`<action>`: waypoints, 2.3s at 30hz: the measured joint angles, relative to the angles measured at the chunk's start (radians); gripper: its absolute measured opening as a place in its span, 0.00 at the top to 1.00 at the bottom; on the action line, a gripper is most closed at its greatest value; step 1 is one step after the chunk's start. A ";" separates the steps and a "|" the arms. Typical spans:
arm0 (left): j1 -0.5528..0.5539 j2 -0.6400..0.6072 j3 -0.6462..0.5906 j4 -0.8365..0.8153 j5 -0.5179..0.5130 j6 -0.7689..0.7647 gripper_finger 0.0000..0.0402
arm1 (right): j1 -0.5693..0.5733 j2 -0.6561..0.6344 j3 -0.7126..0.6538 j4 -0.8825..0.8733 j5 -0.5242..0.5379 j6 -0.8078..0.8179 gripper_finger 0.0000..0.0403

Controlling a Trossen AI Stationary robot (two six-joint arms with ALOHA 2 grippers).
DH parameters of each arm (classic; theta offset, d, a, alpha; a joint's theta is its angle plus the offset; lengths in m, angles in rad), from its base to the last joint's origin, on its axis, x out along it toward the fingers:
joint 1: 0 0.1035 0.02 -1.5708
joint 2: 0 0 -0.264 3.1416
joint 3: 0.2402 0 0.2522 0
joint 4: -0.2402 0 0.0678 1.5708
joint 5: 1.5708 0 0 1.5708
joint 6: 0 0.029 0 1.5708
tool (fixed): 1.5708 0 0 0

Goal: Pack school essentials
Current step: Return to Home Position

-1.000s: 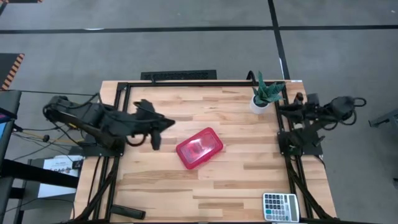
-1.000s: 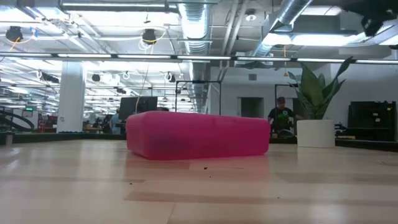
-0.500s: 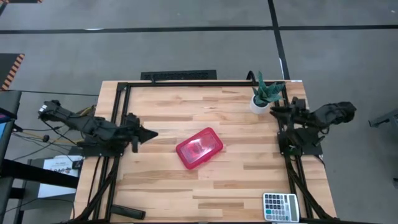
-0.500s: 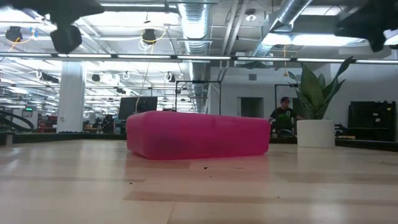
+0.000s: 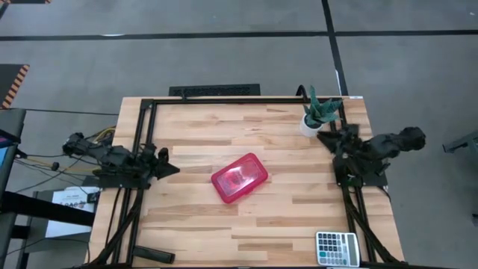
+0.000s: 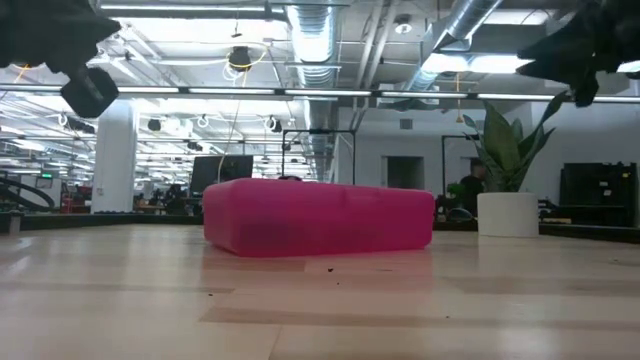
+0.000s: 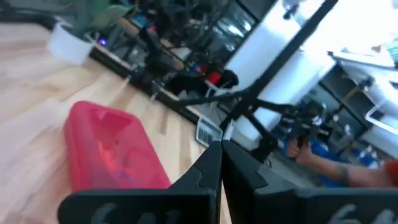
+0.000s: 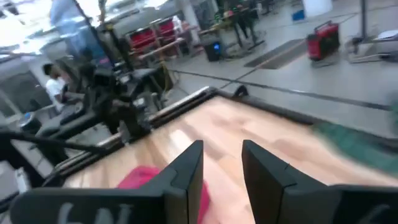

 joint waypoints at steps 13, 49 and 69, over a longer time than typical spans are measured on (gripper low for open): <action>-0.001 0.005 -0.111 0.137 0.143 0.014 1.00 | 0.001 0.011 -0.399 0.441 -0.191 0.069 0.70; -0.001 0.005 -0.135 0.144 0.228 0.318 1.00 | -0.007 0.059 -0.404 0.435 -0.184 0.123 0.70; -0.007 0.005 -0.136 0.145 0.225 0.316 1.00 | -0.007 0.059 -0.405 0.435 -0.184 0.123 0.70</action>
